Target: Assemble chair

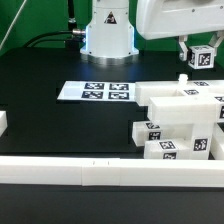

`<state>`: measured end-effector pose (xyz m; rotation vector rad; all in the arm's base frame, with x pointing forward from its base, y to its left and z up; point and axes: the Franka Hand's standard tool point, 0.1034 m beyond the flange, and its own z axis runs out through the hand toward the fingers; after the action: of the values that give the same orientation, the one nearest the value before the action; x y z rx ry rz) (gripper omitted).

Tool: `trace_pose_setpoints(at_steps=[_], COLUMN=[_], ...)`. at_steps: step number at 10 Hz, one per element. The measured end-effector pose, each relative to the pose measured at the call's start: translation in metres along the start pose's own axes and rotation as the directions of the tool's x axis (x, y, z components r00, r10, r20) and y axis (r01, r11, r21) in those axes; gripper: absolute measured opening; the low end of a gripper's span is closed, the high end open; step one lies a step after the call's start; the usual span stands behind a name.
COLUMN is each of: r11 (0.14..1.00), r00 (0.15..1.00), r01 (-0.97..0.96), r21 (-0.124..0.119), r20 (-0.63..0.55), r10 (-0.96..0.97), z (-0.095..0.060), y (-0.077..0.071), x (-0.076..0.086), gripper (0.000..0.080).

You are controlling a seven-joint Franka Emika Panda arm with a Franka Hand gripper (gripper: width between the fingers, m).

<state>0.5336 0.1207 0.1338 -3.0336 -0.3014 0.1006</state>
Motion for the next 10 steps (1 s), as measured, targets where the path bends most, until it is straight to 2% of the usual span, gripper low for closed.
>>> trace_pose_setpoints(at_steps=[4, 5, 6, 7, 8, 10], r11=[1.000, 0.998, 0.991, 0.986, 0.982, 0.984], r00=[1.000, 0.998, 0.991, 0.986, 0.983, 0.984], r01=[-0.002, 0.061, 0.133, 0.164, 0.185, 0.179], r21=[0.000, -0.008, -0.022, -0.026, -0.027, -0.027], r20=[0.002, 0.006, -0.004, -0.006, -0.004, -0.004], r10=[0.002, -0.061, -0.134, -0.164, -0.185, -0.179], z=[0.002, -0.003, -0.012, -0.013, -0.013, -0.012], y=[0.001, 0.004, 0.011, 0.015, 0.017, 0.017], x=[-0.001, 0.006, 0.030, 0.043, 0.051, 0.049], gripper=[0.0282, 0.0282, 0.0282, 0.0282, 0.0282, 0.0282])
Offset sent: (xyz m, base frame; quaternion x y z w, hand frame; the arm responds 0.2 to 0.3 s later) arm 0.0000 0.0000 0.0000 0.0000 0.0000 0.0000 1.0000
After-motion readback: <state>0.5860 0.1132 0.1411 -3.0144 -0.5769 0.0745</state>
